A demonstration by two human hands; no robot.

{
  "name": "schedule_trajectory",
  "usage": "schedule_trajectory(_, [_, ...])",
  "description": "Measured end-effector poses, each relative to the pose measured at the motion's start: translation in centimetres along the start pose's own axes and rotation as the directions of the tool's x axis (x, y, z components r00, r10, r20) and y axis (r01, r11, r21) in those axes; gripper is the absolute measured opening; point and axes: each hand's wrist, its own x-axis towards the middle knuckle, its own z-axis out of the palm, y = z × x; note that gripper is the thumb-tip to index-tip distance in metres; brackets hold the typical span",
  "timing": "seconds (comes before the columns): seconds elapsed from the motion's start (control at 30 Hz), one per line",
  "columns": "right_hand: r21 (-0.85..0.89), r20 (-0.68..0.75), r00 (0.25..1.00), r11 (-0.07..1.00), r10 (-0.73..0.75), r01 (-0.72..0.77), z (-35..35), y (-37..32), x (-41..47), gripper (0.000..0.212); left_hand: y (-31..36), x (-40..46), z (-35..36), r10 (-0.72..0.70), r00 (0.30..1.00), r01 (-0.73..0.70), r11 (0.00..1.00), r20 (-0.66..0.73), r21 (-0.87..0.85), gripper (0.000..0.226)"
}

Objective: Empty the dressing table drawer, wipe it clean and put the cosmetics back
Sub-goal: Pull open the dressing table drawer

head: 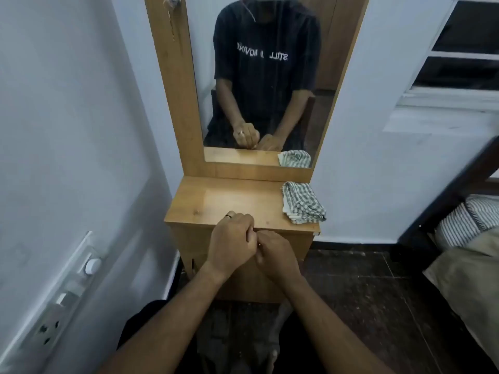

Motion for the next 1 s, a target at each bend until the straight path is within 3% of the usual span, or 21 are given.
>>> schedule_trajectory(0.2, [-0.055, 0.213, 0.975, 0.997, 0.062, -0.051, 1.6, 0.6, -0.1, 0.016, -0.9, -2.4, 1.5, -0.033, 0.982, 0.022, 0.998, 0.184, 0.062, 0.01])
schedule_trajectory(0.37, [-0.131, 0.165, 0.986, 0.991, -0.016, 0.038, 2.5, 1.1, -0.4, 0.021, -3.6, -4.4, 2.8, -0.051, 0.963, 0.016, 0.991, 0.264, 0.131, 0.021])
schedule_trajectory(1.0, [-0.185, 0.072, 0.996, 0.982, 0.052, -0.038, 4.0, 0.7, -1.4, 0.015, -4.6, -4.4, 3.3, -0.106, 0.961, 0.096, 0.994, 0.256, 0.052, 0.011])
